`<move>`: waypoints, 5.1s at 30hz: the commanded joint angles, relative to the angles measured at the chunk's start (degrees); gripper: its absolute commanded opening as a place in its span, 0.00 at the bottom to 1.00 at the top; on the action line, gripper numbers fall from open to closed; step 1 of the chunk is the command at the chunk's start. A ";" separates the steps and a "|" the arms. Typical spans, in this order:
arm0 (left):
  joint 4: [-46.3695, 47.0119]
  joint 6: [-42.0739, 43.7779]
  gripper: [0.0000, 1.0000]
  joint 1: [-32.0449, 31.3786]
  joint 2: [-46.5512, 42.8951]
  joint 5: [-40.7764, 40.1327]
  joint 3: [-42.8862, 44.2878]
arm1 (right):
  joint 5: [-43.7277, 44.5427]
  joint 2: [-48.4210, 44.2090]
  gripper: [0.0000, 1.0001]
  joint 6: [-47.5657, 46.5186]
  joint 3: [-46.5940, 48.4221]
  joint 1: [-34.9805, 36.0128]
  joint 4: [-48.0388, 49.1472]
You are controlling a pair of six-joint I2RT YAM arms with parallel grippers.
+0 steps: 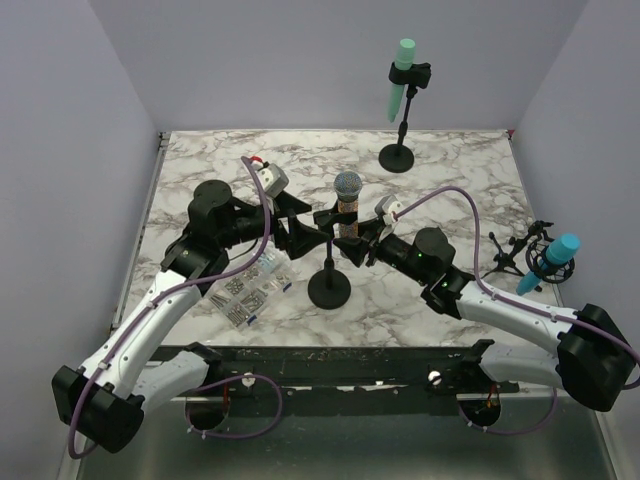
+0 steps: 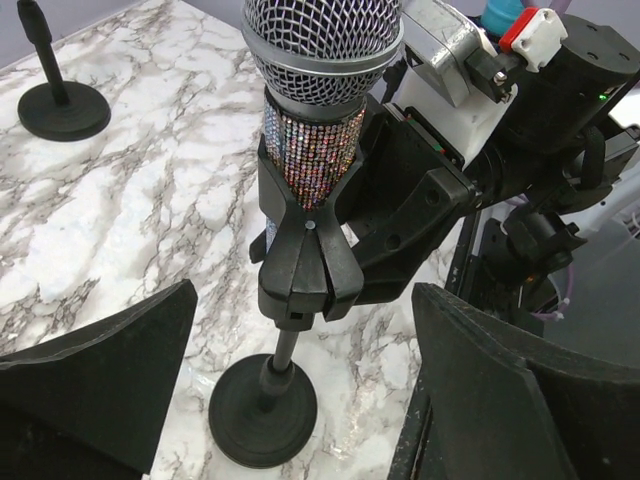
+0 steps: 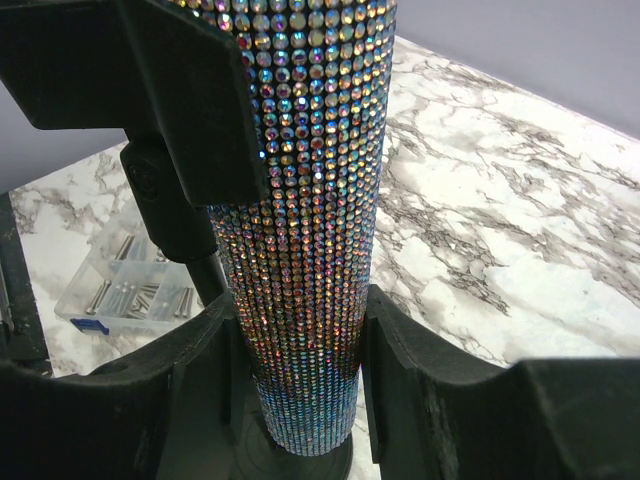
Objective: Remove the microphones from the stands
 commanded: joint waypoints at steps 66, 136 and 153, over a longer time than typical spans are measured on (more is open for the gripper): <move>-6.68 5.65 0.00 -5.91 3.67 -7.55 5.56 | 53.27 0.79 0.01 20.62 2.74 -2.96 -21.88; -11.59 6.22 0.44 -8.09 3.83 -7.02 6.57 | 21.21 4.87 0.84 19.71 13.46 -15.44 -43.68; -22.76 -11.54 0.97 -8.09 4.44 -10.04 14.61 | 19.90 -0.65 0.84 19.58 11.95 -15.41 -45.05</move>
